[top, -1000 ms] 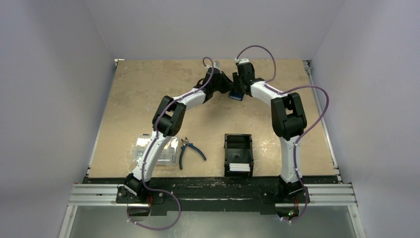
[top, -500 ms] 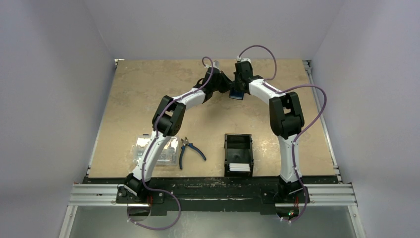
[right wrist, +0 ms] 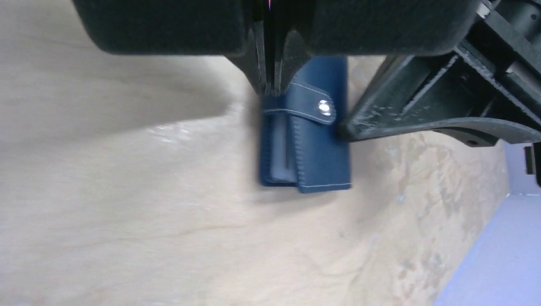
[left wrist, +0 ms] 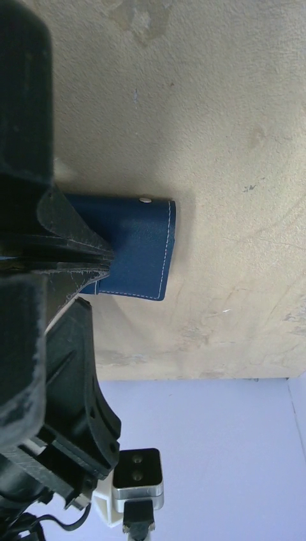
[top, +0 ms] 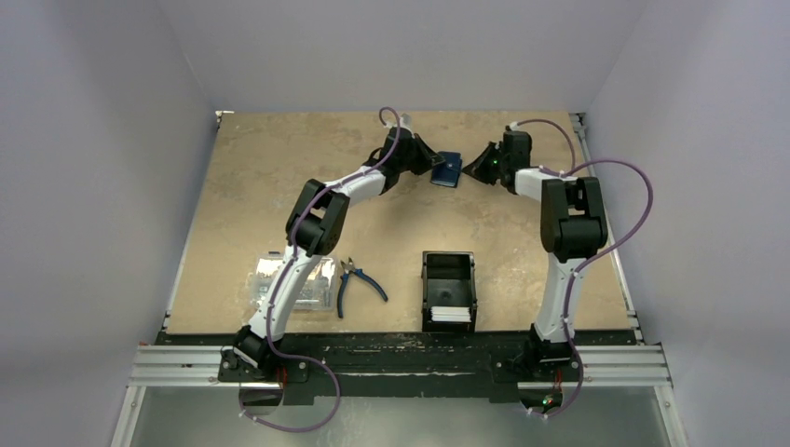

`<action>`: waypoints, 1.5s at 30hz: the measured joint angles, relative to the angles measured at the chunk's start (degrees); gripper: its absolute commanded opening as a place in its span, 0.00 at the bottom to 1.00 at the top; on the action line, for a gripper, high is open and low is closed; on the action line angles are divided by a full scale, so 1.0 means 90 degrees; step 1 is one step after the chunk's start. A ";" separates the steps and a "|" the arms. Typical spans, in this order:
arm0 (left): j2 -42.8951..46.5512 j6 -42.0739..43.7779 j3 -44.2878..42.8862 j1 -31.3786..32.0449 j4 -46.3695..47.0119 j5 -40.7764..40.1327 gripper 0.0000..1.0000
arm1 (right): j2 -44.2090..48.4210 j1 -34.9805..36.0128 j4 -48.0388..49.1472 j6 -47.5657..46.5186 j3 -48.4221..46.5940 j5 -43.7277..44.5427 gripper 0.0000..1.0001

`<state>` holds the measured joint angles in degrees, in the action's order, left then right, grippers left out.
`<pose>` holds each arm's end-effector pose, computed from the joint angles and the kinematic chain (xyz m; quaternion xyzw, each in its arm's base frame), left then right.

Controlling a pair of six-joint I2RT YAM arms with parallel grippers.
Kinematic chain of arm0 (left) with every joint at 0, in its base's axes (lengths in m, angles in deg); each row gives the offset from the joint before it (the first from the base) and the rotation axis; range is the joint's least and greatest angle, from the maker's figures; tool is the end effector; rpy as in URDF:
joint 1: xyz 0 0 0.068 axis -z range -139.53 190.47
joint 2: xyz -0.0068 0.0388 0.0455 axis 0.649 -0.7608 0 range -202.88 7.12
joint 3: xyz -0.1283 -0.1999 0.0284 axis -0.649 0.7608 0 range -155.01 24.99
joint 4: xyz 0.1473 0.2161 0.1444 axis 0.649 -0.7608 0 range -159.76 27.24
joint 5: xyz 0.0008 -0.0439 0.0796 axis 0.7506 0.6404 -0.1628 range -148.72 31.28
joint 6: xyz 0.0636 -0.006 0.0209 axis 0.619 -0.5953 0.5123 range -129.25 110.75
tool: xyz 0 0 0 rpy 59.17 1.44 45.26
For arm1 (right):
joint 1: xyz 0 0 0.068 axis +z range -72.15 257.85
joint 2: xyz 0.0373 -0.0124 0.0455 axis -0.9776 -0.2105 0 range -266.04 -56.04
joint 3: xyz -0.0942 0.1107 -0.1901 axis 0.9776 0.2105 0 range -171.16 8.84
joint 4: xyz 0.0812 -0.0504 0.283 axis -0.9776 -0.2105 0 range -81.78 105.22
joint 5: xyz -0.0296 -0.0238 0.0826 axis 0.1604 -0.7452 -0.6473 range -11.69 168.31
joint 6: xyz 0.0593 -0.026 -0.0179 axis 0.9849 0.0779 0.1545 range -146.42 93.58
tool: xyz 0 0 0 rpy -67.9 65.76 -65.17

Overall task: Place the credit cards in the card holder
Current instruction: Open the card holder at the center of the board.

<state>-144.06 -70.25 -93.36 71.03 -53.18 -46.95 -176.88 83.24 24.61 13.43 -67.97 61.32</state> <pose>0.5184 -0.3188 0.0702 -0.1636 0.8164 -0.4519 0.3203 0.4832 0.0612 0.0846 0.1939 0.8569 0.2974 0.3738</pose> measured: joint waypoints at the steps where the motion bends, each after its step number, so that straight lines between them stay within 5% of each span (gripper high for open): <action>1: 0.0000 0.0005 0.0000 -0.0005 0.0000 0.0019 0.00 | 0.0000 -0.0119 -0.0049 0.0024 0.0022 -0.0029 0.00; 6: 0.0000 0.0075 -0.0005 -0.0019 0.0005 0.0112 0.00 | 0.0002 -0.0063 -0.0799 -0.0729 -0.0423 0.0301 0.40; 11: 0.0000 0.0083 -0.0012 -0.0073 -0.0010 0.0384 0.00 | 0.0002 0.0663 -0.1681 -0.2079 -0.1224 0.1498 0.61; 13: 0.0000 0.0083 -0.0019 -0.0104 -0.0012 0.0554 0.01 | 0.0005 0.1032 -0.1846 -0.2511 -0.1370 0.2008 0.62; 19: 0.0000 0.0078 -0.0032 -0.0296 0.0005 0.1180 0.39 | -0.0022 0.1426 -0.2300 -0.2941 -0.1416 0.2494 0.62; 23: 0.0095 0.0282 -0.0066 -0.0413 -0.0056 0.1542 0.52 | -0.0182 0.1302 -0.2482 -0.2922 -0.1644 0.2441 0.60; 39: 0.0646 0.1253 0.0629 -0.0610 -0.0469 0.1569 0.68 | -0.0301 0.1027 -0.2555 -0.2582 -0.1719 0.2045 0.51; 45: 0.0780 0.1292 0.0838 -0.0716 -0.0508 0.1440 0.64 | -0.0265 0.0908 -0.2285 -0.2378 -0.1452 0.1732 0.49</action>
<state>-137.04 -58.62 -85.82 64.59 -57.75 -33.99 -179.26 91.41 4.04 -7.96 -81.04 76.90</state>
